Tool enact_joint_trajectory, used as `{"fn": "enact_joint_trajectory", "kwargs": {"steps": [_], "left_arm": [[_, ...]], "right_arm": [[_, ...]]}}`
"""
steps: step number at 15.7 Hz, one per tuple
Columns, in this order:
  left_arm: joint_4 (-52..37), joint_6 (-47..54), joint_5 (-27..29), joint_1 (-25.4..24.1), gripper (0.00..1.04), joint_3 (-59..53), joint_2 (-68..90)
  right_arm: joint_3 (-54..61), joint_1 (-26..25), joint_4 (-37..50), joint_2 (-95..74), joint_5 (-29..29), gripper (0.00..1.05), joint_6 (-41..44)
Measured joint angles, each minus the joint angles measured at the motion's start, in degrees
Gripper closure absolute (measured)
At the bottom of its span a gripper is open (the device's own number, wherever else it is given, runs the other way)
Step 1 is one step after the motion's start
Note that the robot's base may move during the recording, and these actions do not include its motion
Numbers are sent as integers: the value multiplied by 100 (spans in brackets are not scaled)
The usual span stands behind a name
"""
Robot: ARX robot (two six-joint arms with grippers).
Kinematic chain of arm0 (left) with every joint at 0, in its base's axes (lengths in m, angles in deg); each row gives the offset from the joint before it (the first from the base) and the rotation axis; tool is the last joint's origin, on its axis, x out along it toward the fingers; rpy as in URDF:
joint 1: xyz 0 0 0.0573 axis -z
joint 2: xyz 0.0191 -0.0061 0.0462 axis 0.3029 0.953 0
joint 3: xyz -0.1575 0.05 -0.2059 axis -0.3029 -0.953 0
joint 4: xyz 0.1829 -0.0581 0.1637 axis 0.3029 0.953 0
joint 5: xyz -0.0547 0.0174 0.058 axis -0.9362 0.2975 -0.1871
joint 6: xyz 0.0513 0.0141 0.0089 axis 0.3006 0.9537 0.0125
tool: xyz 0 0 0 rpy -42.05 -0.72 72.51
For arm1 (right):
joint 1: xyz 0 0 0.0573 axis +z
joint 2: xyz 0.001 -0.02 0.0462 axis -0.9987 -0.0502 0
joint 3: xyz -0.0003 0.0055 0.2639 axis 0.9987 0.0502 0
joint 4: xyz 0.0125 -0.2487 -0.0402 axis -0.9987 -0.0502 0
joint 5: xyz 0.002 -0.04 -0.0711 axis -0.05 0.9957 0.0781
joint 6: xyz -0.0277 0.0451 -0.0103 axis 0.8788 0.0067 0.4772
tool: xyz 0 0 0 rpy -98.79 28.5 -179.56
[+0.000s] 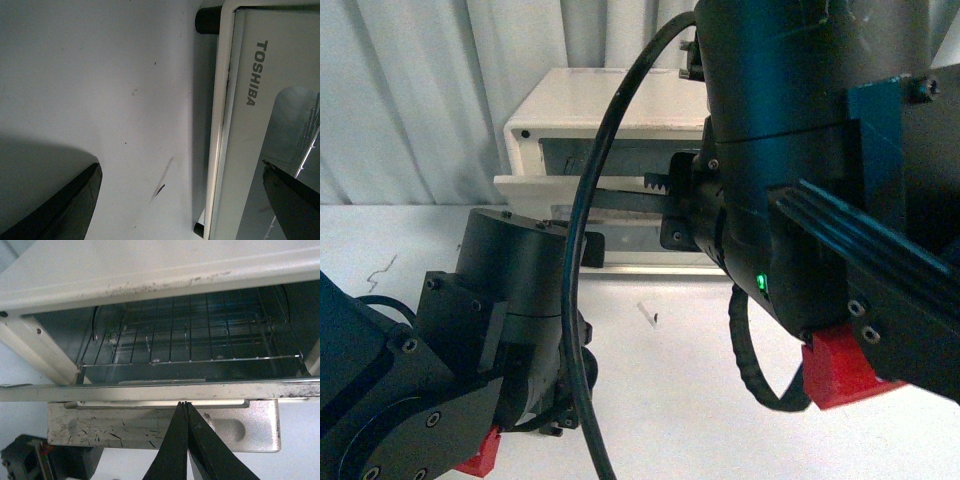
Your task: Open oven
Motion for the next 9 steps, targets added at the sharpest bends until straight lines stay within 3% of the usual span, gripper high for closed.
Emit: {"fn": "enact_joint_trajectory", "kwargs": {"steps": [2, 6, 7, 9], "left_arm": [[-4, 0, 0, 0, 7, -2, 0], [-7, -4, 4, 4, 7, -4, 0], [-4, -4, 2, 4, 7, -4, -2], [-4, -7, 4, 4, 7, -4, 0]], "right_arm": [[374, -7, -68, 286, -28, 103, -153], [2002, -881, -1043, 2675, 1172, 103, -22], [2623, -1165, -1679, 3720, 1458, 97, -52], [3421, -1587, -2872, 5084, 1484, 75, -369]]}}
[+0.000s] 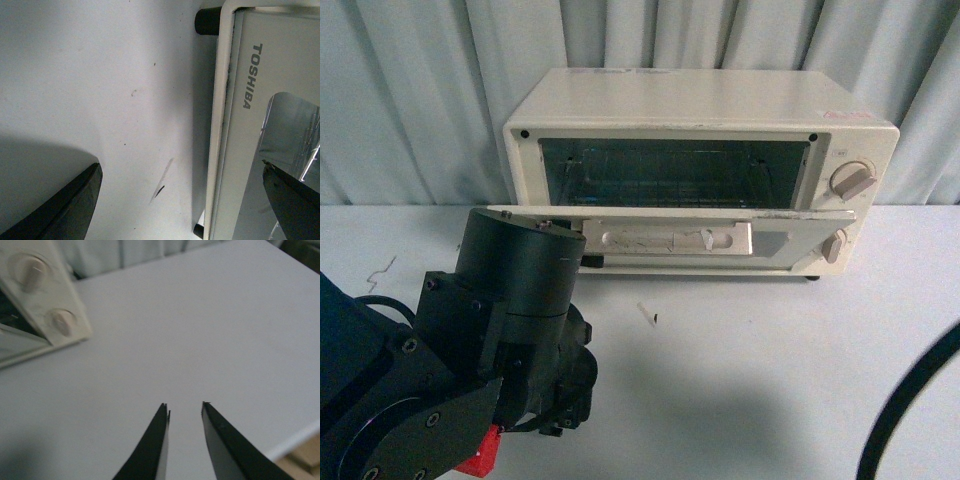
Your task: Open oven
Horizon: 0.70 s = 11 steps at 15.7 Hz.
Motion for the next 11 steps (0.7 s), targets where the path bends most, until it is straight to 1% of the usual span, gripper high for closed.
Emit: {"fn": "enact_joint_trajectory", "kwargs": {"steps": [1, 2, 4, 5, 6, 7, 8, 9, 10, 11], "left_arm": [[2, 0, 0, 0, 7, 0, 0], [4, 0, 0, 0, 7, 0, -2], [2, 0, -2, 0, 7, 0, -2], [0, 0, -2, 0, 7, 0, -2], [2, 0, 0, 0, 7, 0, -2], [0, 2, 2, 0, 7, -4, -2], [2, 2, 2, -9, 7, -2, -4], [2, -7, 22, 0, 7, -4, -4], [4, -4, -2, -2, 7, -7, -4], [7, -7, -2, -2, 7, -7, -4]], "right_arm": [[337, -343, -748, 815, 2, 60, -376], [555, -481, -966, 1246, 35, 48, -588], [581, -476, -933, 1281, 13, 26, -723], [671, -507, -496, 1217, -146, 17, -647], [1154, -859, 1110, 1180, -1128, 25, -184], [1714, -1137, 2124, 1388, -2017, 36, 542], [1666, -1231, 2822, 1582, -2594, 45, 1115], [1613, -1322, 2826, 2337, -3163, 56, 1611], [1633, -1681, 2605, 2765, -3665, 67, 1954], [1666, -1899, 2212, 2935, -3641, 80, 2096]]}}
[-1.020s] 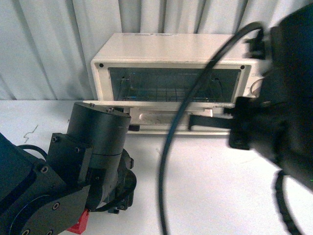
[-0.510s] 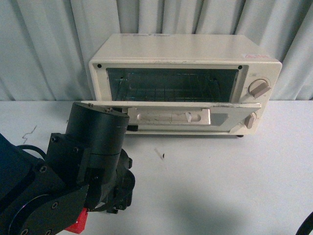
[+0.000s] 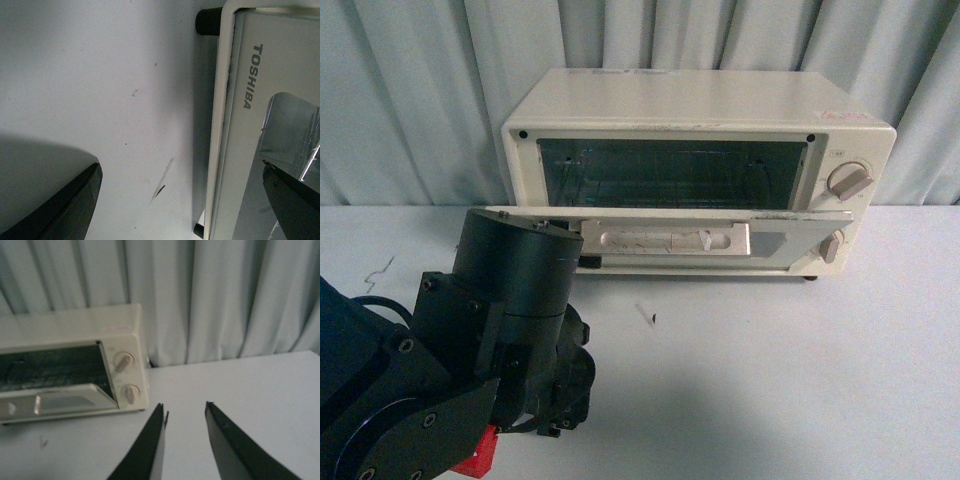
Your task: Open oven
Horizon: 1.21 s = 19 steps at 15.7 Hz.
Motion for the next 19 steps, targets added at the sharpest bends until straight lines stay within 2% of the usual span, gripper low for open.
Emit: {"fn": "enact_joint_trajectory", "kwargs": {"steps": [2, 8, 13, 15, 19], "left_arm": [[-2, 2, 7, 2, 7, 0, 0], [-2, 0, 4, 2, 7, 0, 0], [-2, 0, 4, 2, 7, 0, 0], [-4, 2, 0, 2, 7, 0, 0], [-4, -2, 2, -2, 7, 0, 0]], "right_arm": [[2, 72, -306, 433, -94, 103, 162], [2, 72, -1292, 1399, -92, 103, 225], [2, 72, -1770, 1891, -92, 103, 225], [0, 72, -2793, 2728, -94, 103, 227], [0, 72, -2761, 2839, -94, 103, 227]]}}
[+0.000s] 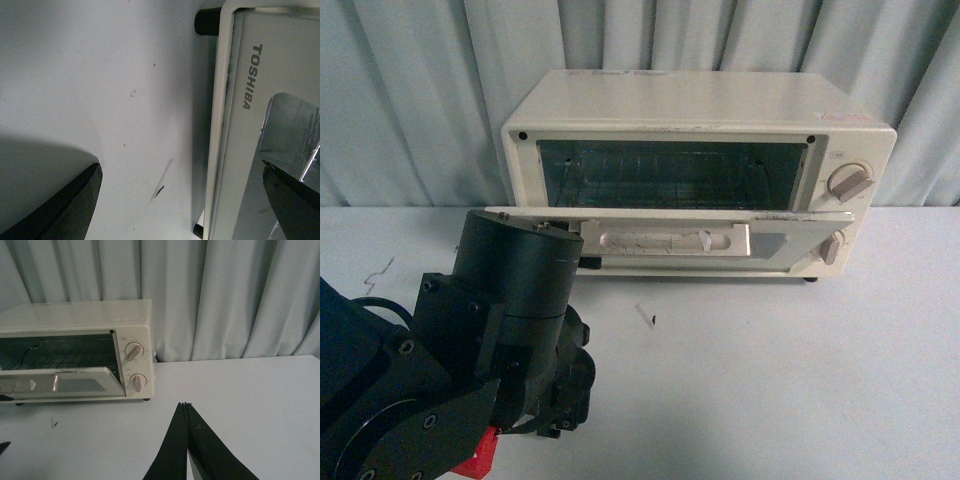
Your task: Open oven
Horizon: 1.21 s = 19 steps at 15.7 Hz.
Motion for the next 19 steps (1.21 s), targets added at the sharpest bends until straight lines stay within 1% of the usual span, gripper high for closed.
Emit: {"fn": "enact_joint_trajectory", "kwargs": {"steps": [2, 3, 5, 6, 7, 8, 9, 10, 11, 12, 13, 15, 16, 17, 18, 19], "left_arm": [[2, 0, 2, 0, 7, 0, 0], [2, 0, 2, 0, 7, 0, 0], [2, 0, 2, 0, 7, 0, 0], [2, 0, 2, 0, 7, 0, 0], [2, 0, 2, 0, 7, 0, 0], [2, 0, 2, 0, 7, 0, 0], [2, 0, 2, 0, 7, 0, 0], [2, 0, 2, 0, 7, 0, 0], [-431, 299, -168, -24, 7, -105, 33], [-820, 874, -431, -98, 7, -254, 55], [-1016, 1349, -514, -151, 7, -358, 55], [-1193, 2052, -575, -219, 7, -466, 48], [-1239, 2223, -595, -238, 7, -496, 39], [-1403, 3056, -656, -343, 7, -695, -24], [-1637, 3877, -846, -463, 7, -1005, -179], [-1849, 4374, -964, -610, 7, -1311, -402]], "right_arm": [[0, 0, -7, 0, 2, 103, 0], [0, 0, -7, 0, 2, 92, 9], [0, 0, -7, 0, 2, 61, 9], [0, 0, -4, 0, 2, 50, 9], [0, 0, -7, 0, 2, 36, 9], [0, 0, -7, 0, 2, 28, 9], [0, 0, -7, 0, 2, 5, 7], [0, 0, -7, 0, 2, 6, 11], [0, 0, -7, 0, 0, 6, 11], [0, 0, -7, 0, 4, 6, 11], [0, 0, -7, 0, 4, 6, 11], [0, 0, -7, 0, 2, 6, 11], [0, 0, -7, 0, 2, 6, 11], [0, 0, -7, 0, 0, 6, 11], [0, 0, -7, 0, 2, 6, 11], [0, 0, -7, 0, 2, 6, 11]]}}
